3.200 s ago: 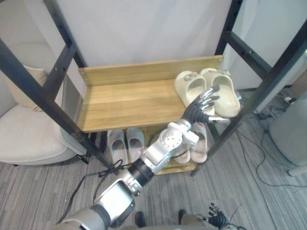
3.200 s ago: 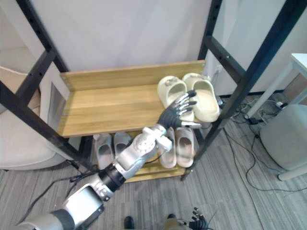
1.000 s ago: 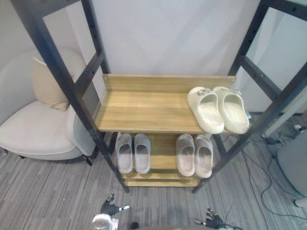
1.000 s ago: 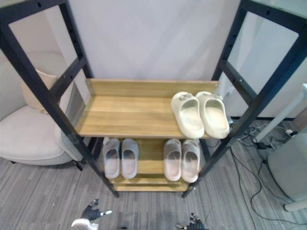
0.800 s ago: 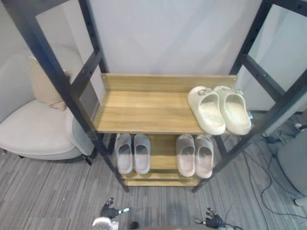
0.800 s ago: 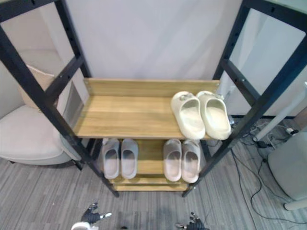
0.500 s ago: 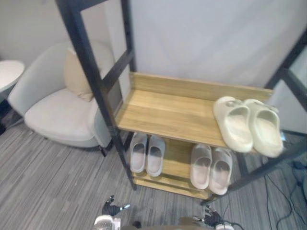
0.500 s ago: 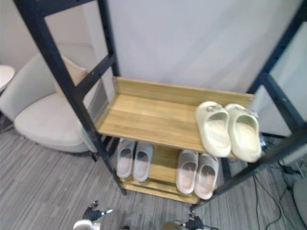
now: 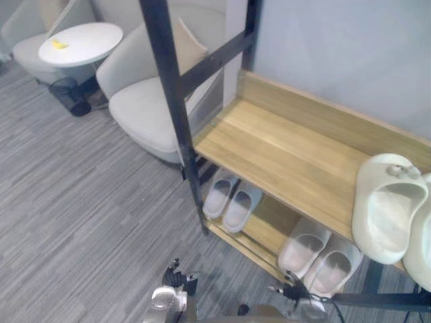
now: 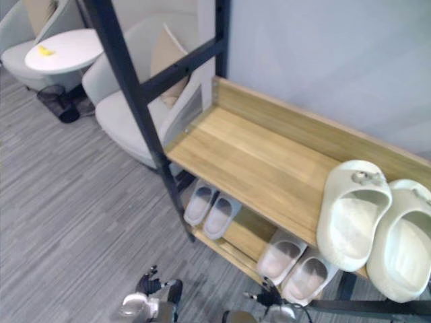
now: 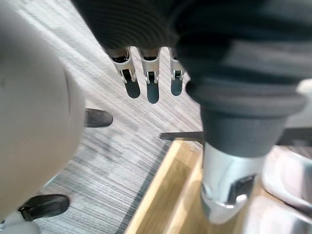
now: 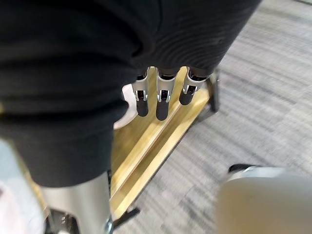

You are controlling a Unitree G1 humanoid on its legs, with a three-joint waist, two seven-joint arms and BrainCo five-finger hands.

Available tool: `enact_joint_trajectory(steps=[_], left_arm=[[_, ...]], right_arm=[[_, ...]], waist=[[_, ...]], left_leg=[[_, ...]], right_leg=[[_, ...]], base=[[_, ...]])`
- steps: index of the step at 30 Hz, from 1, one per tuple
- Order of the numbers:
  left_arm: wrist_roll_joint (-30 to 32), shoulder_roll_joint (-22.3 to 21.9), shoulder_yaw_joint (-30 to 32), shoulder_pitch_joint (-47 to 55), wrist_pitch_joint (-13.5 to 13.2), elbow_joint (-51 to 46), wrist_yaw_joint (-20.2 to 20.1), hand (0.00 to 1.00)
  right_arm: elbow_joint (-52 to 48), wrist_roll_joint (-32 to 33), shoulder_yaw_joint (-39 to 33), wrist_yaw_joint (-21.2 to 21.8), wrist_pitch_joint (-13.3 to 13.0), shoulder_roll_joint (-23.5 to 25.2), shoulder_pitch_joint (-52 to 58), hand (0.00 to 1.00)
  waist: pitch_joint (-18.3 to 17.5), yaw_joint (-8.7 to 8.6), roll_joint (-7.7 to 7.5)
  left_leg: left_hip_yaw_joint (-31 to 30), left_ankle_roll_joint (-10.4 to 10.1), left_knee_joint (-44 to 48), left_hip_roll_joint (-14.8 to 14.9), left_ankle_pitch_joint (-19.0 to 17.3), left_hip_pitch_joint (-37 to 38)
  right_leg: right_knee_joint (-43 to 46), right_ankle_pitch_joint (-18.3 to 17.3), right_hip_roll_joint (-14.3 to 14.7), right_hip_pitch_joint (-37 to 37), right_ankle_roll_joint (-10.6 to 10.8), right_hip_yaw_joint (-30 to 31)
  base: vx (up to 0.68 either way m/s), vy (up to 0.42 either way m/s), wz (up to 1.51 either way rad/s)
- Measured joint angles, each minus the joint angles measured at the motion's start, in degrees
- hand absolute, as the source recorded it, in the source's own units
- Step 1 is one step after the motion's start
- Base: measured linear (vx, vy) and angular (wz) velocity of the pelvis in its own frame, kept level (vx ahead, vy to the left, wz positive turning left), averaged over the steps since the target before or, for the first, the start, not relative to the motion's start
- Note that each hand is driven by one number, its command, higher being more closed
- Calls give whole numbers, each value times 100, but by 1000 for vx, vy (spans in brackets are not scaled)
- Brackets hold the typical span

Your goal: Organize the slippers on the shoe rack

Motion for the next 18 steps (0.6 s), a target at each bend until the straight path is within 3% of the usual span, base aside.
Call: enact_joint_trajectory(steps=[1,2,4,6,10,13,14,16,17,18], left_arm=[[4,-2,-58,-3,-1,2,1,0],[10,2,-66,17,-2,4,2,0],[11,55,-114,34,-4,5,19,0],[21,186,-235,73,0,24,25,0],[66,312,-282,87,0,116,28,0],[67,363,-276,74,2,225,23,0],[64,407,-270,70,-3,227,22,0],[63,475,-235,111,-7,211,10,0],[49,496,-165,115,-12,199,5,0],[35,440,-167,76,-4,228,10,0]], right_arm=[[-1,15,16,-3,-4,-15,-3,0],[0,79,9,-4,-7,-55,-15,0],[7,89,-7,-12,-5,-90,-40,0],[20,93,-10,-9,-7,-46,-49,0],[28,94,-4,-10,-5,7,-92,0],[35,97,-10,-8,0,95,-97,0],[41,96,-29,-8,6,171,-98,0],[124,95,-135,-2,14,246,-79,0],[161,92,-139,5,19,265,-64,0],[178,89,-129,19,26,191,-48,0]], waist=[[9,-20,47],[6,-18,187],[-9,-15,180],[-3,-14,153],[-42,-1,155],[-38,22,50],[-25,27,-52],[-83,48,-281],[-126,44,-386],[-104,29,-277]], left_leg=[[452,93,248,133,-192,23],[669,99,267,170,-304,27],[565,74,-23,-48,-318,79],[424,177,-745,-438,11,317],[257,325,-1608,-778,479,598],[57,402,-1951,-938,659,701],[-33,418,-2089,-1038,673,844],[-3,512,-1949,-1242,434,846],[84,567,-1519,-1323,146,720],[-115,628,-1201,-1311,-122,606]], right_leg=[[1,-7,-47,68,15,-185],[10,-43,-43,138,135,-321],[-43,-138,-125,145,315,-395],[-234,-38,-313,241,484,-569],[-531,81,-417,338,574,-710],[-678,165,-472,479,685,-909],[-731,141,-546,596,741,-1005],[-568,-119,-780,642,953,-1146],[-275,-228,-986,646,1245,-1219],[716,-115,-1088,384,1174,-973]], base=[[-53,145,76],[-47,135,74],[-48,115,60],[-68,144,56],[-19,102,33],[38,49,33],[73,85,38],[112,100,37],[192,63,31],[193,86,40]])
